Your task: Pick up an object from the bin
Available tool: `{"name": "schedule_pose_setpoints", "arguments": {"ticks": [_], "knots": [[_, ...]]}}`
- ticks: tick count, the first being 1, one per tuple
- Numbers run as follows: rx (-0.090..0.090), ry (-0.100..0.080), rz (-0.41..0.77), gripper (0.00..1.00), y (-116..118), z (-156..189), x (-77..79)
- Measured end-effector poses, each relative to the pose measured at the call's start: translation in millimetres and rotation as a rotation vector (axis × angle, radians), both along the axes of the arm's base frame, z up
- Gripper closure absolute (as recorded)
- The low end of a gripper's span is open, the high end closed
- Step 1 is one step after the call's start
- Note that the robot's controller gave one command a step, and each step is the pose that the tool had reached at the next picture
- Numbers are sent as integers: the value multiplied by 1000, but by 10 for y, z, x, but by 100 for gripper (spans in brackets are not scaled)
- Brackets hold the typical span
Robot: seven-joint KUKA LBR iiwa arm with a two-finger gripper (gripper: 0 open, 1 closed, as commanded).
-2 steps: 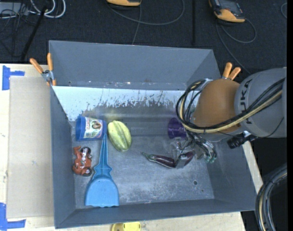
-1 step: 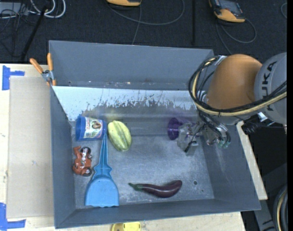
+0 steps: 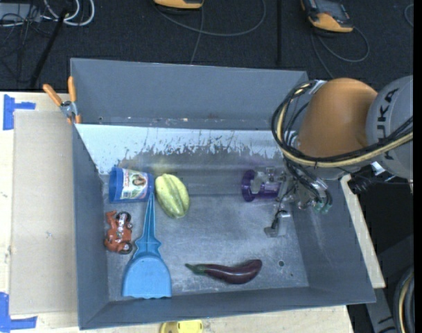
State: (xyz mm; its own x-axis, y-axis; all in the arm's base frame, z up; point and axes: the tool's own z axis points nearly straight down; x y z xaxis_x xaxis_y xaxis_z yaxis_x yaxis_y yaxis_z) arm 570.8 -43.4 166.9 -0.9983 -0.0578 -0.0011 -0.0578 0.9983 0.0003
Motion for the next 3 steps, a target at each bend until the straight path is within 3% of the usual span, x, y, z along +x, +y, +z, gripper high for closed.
{"name": "schedule_pose_setpoints", "arguments": {"ticks": [2, 3], "knots": [[-1, -2, 2, 0, 13, -16, -6], [5, 11, 108, 0, 185, -255, -52]]}}
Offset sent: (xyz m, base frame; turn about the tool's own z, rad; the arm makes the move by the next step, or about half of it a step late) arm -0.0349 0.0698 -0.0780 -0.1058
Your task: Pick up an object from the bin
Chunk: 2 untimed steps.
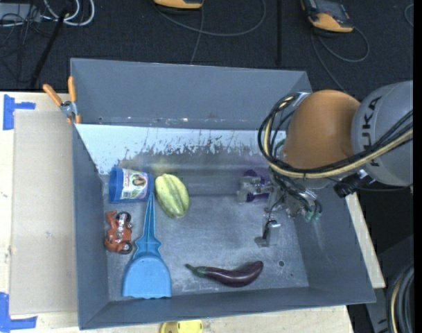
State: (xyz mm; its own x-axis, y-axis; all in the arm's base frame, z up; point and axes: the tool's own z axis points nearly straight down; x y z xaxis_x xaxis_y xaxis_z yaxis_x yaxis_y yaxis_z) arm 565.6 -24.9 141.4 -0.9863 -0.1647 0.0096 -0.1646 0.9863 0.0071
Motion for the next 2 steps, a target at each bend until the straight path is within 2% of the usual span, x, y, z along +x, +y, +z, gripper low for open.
{"name": "schedule_pose_setpoints", "arguments": {"ticks": [1, 2], "knots": [[-7, -18, -28, 0, -20, -14, 200], [-5, -14, 35, 0, 86, -450, -234]]}}
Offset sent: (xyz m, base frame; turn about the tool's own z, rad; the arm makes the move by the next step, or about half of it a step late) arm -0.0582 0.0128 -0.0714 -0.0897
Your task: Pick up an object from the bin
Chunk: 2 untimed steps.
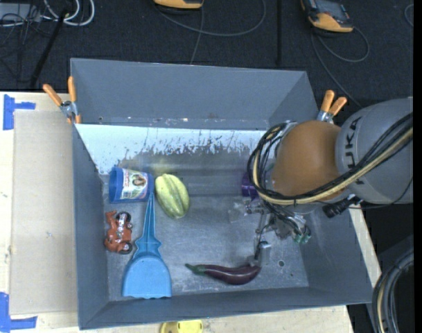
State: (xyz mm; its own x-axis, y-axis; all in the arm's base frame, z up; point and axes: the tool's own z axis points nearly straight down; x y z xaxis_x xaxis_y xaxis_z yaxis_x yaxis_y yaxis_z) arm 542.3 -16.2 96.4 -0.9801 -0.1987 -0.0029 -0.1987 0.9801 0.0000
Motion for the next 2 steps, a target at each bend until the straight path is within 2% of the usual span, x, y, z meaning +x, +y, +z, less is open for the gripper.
{"name": "schedule_pose_setpoints", "arguments": {"ticks": [1, 2], "knots": [[-3, 9, 39, 0, 204, -207, -231], [1, -11, 117, 0, 312, -231, -382]]}}
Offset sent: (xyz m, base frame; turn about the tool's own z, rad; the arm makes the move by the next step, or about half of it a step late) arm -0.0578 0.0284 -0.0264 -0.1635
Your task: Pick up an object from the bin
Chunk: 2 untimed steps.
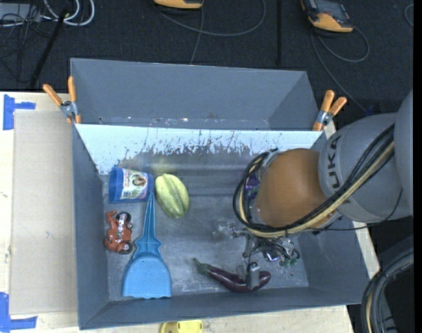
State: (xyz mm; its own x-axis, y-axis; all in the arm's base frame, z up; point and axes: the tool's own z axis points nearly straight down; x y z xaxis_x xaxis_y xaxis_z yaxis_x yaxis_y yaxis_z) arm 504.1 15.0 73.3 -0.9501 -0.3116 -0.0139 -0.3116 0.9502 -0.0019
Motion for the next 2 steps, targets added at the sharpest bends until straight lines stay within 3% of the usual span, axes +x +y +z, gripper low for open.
{"name": "schedule_pose_setpoints", "arguments": {"ticks": [1, 2], "knots": [[-2, 10, 137, 100, 133, -20, -176], [-2, 8, 138, 0, 134, -21, -170]]}}
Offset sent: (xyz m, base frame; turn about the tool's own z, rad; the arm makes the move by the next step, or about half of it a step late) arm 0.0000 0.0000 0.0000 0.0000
